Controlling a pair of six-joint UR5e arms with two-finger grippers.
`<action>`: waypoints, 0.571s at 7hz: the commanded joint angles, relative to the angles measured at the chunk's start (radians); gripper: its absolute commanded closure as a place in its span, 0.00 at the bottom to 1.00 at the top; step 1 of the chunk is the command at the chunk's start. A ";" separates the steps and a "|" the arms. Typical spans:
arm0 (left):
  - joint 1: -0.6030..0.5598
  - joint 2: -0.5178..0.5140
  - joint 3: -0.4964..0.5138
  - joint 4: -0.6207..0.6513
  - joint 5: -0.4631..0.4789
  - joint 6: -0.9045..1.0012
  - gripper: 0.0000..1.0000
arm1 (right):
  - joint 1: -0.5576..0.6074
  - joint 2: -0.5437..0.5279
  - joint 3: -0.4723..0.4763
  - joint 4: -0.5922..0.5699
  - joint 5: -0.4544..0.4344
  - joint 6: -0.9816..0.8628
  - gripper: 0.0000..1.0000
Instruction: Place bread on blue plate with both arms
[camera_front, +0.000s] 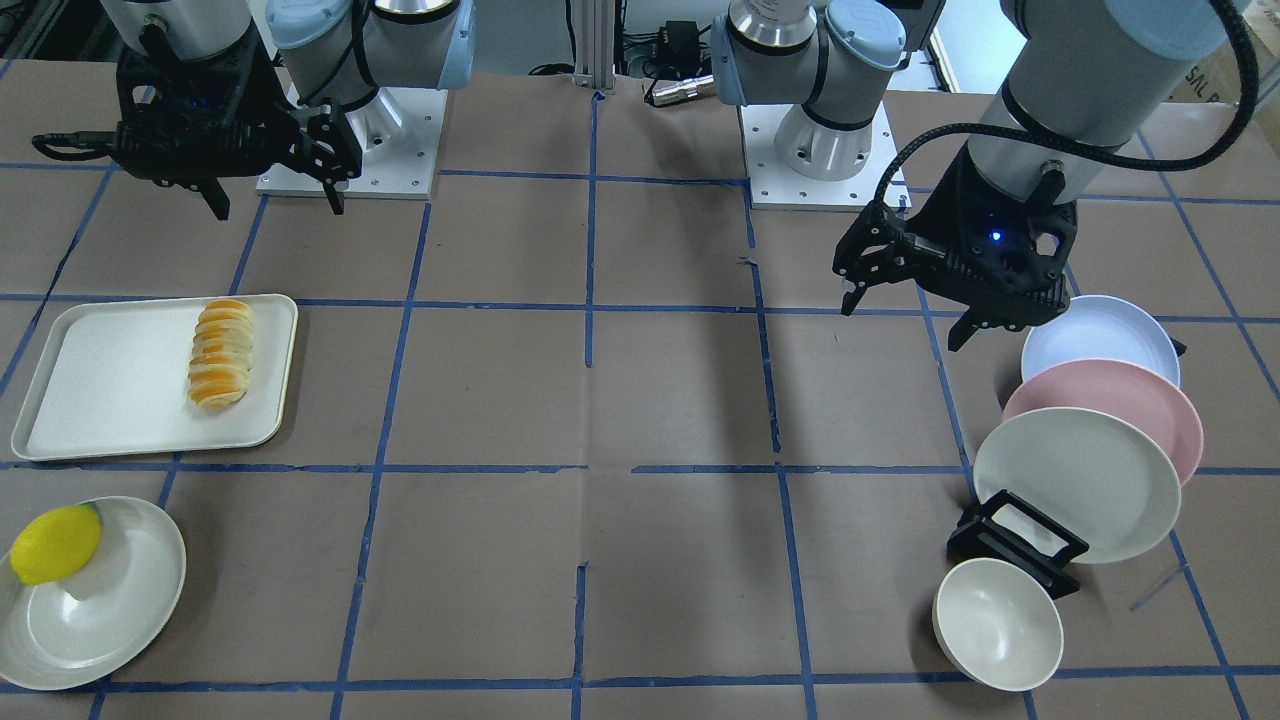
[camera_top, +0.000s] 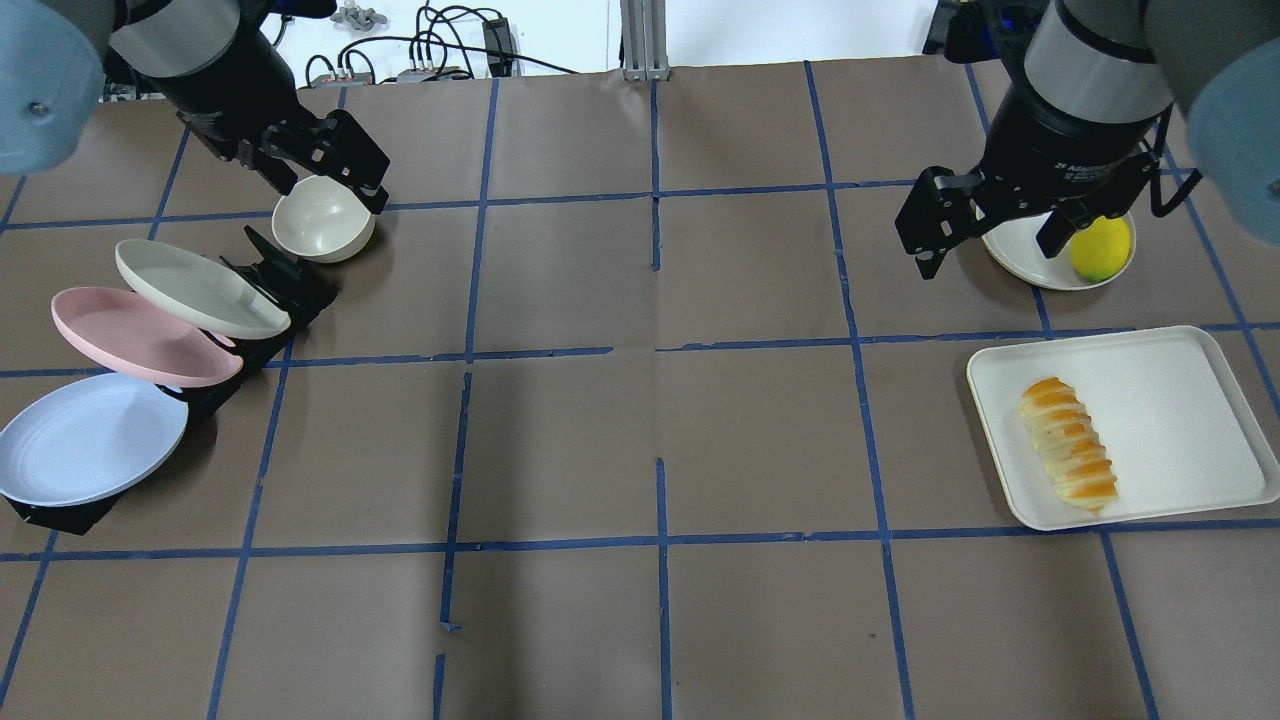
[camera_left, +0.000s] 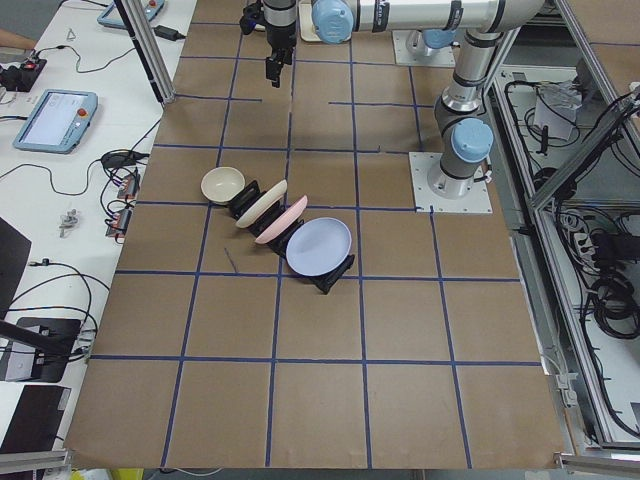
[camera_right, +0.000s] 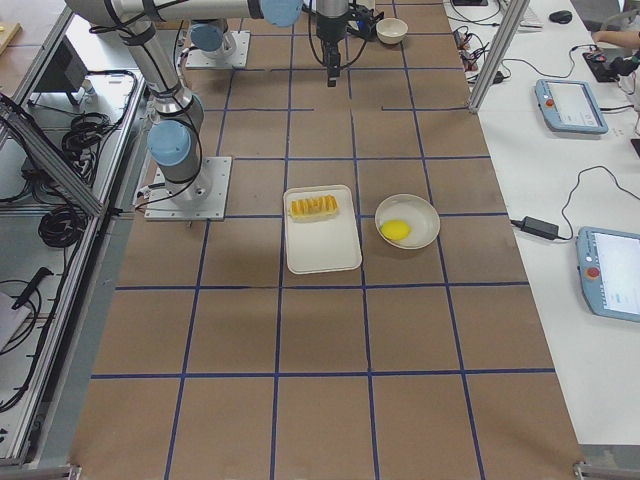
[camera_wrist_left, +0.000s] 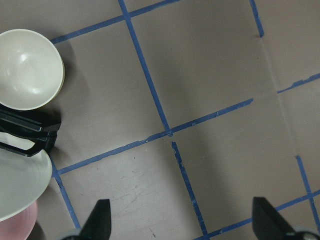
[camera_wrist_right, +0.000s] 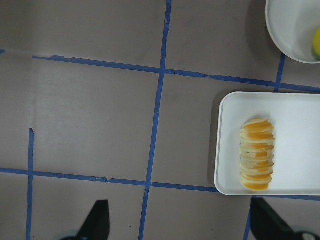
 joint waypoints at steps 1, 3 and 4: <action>-0.001 0.000 -0.002 0.001 0.000 -0.002 0.00 | -0.002 0.006 0.000 -0.004 -0.027 -0.001 0.00; -0.001 -0.003 0.000 0.002 -0.003 -0.005 0.00 | -0.008 0.029 -0.043 0.000 -0.029 -0.001 0.00; -0.001 0.000 -0.002 0.002 0.001 -0.005 0.00 | -0.008 0.048 -0.069 0.009 -0.030 -0.001 0.00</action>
